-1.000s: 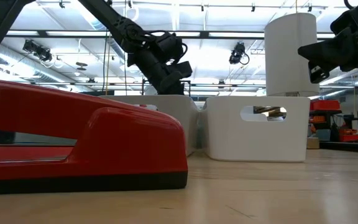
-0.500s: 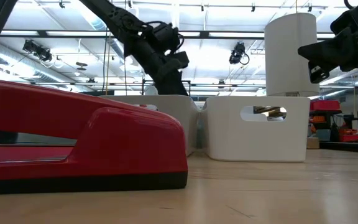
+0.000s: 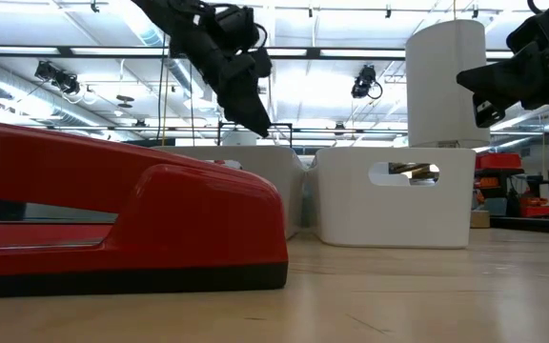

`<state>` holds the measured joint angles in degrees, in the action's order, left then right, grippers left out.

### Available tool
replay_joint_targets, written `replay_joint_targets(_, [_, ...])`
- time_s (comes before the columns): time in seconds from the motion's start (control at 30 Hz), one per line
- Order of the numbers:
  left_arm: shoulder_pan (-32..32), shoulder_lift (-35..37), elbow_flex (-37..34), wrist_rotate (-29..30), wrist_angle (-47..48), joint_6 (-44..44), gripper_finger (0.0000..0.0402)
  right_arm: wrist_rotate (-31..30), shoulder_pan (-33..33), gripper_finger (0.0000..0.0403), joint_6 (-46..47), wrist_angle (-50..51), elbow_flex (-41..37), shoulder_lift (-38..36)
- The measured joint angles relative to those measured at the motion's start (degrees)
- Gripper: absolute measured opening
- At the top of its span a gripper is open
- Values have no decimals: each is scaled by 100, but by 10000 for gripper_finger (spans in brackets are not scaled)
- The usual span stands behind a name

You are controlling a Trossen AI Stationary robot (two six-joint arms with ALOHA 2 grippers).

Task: Pick and place Stapler, Stapler remover, tape
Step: Put the purple staple remover in the gray bin

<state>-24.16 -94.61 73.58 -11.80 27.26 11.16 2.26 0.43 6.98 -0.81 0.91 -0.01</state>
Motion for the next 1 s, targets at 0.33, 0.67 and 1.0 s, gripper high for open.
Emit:
replay_joint_targets(0.33, [2, 502, -2, 127, 765, -2, 243, 6, -2, 4, 0, -1, 0, 0])
replay_joint_targets(0.67, [2, 736, -2, 111, 1511, -5, 243, 20, -2, 4, 0, -1, 2, 0])
replay_joint_targets(1.0, [2, 905, -452, 149, 1538, -155, 243, 18, -2, 4, 0, -1, 0, 0])
